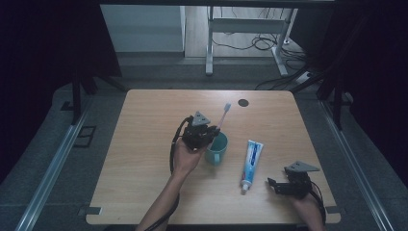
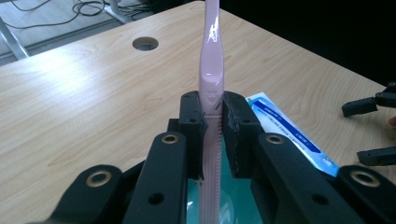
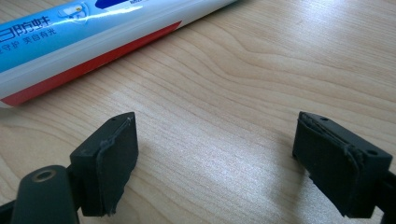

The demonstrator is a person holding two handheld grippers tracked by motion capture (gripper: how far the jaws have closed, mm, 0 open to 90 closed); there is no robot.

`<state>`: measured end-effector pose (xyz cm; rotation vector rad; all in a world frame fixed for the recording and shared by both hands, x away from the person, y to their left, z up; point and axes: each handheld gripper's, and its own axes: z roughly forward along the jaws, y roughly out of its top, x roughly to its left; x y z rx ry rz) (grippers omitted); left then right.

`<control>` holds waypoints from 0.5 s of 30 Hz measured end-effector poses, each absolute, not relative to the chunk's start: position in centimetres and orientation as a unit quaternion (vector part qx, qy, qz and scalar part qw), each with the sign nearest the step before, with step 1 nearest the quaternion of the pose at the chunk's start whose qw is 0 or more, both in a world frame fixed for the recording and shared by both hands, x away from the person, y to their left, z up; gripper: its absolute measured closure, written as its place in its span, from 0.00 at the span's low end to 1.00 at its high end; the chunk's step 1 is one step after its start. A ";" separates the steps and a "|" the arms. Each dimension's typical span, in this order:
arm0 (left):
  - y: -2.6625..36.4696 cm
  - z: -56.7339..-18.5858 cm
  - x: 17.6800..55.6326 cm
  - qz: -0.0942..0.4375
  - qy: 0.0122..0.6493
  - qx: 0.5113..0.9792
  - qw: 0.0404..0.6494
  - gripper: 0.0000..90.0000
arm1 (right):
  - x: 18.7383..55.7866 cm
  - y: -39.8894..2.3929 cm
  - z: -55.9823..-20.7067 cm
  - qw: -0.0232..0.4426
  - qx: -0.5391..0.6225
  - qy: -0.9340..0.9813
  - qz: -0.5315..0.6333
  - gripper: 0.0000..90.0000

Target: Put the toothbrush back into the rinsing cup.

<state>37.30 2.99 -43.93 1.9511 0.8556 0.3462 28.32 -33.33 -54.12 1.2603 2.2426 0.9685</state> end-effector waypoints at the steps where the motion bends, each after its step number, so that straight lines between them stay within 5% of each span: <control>1: 3.0 -44.1 37.3 0.141 0.350 0.797 0.471 0.88 | 28.3 -33.3 -54.1 0.195 0.450 0.800 0.346 0.16; 15: 2.5 -46.1 37.4 0.136 0.358 0.801 0.460 0.88 | 28.3 -33.3 -54.1 0.195 0.450 0.800 0.346 0.16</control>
